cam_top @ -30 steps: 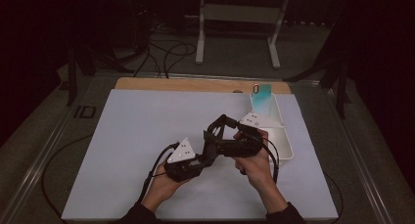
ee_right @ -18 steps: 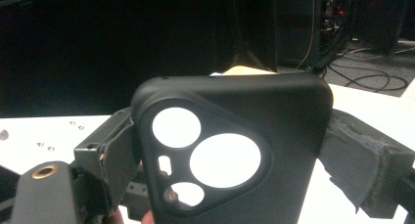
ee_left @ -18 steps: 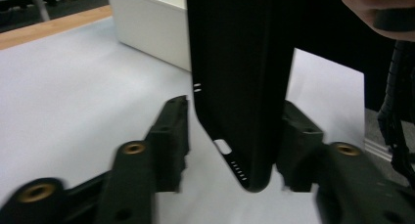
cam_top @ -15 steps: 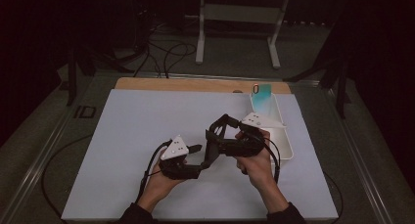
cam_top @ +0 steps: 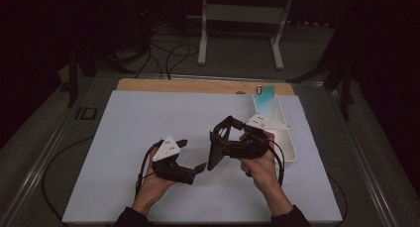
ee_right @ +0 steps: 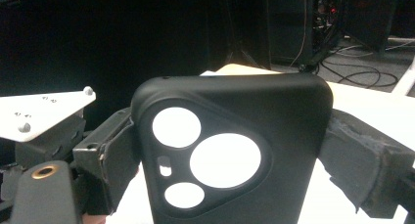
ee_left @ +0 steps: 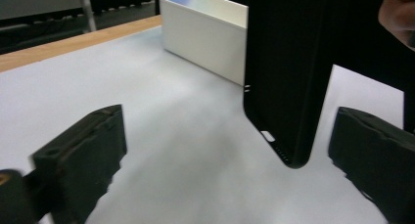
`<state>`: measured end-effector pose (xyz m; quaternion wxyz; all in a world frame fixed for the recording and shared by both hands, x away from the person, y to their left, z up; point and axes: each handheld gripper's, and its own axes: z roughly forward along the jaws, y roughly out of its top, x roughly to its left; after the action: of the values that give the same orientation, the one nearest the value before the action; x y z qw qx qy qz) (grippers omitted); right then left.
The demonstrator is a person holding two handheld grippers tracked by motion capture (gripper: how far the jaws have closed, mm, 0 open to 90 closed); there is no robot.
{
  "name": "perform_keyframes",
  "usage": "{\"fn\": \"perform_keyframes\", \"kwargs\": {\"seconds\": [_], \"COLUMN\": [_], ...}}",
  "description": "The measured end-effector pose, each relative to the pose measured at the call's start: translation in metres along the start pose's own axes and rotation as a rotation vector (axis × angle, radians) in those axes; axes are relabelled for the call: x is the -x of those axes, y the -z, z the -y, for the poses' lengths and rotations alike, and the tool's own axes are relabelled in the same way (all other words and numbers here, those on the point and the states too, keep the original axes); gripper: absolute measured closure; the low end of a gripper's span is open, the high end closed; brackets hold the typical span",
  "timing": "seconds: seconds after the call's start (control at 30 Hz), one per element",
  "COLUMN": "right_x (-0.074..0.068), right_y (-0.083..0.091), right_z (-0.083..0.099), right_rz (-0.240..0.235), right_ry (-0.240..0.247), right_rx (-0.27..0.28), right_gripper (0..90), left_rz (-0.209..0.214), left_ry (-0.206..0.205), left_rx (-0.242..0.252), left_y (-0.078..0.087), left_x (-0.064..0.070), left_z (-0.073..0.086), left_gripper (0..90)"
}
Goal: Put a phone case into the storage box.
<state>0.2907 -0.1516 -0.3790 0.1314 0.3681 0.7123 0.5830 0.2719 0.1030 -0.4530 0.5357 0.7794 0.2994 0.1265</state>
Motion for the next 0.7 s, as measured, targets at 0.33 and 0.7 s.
{"fn": "perform_keyframes", "kwargs": {"seconds": [0.33,0.7], "right_x": [0.0,0.003], "right_y": [0.001,0.004], "right_z": [0.0,-0.001], "right_rz": [0.003,0.01], "right_ry": [0.003,0.004], "right_rx": [0.002,0.009], "right_gripper": [13.8,13.8], "left_rz": [-0.074,-0.21], "left_ry": [-0.01,-0.032], "left_rx": [0.02,0.012], "left_y": [0.014,0.036], "left_x": [-0.009,-0.021], "left_z": [0.004,0.02], "left_gripper": [0.0,0.0]}}
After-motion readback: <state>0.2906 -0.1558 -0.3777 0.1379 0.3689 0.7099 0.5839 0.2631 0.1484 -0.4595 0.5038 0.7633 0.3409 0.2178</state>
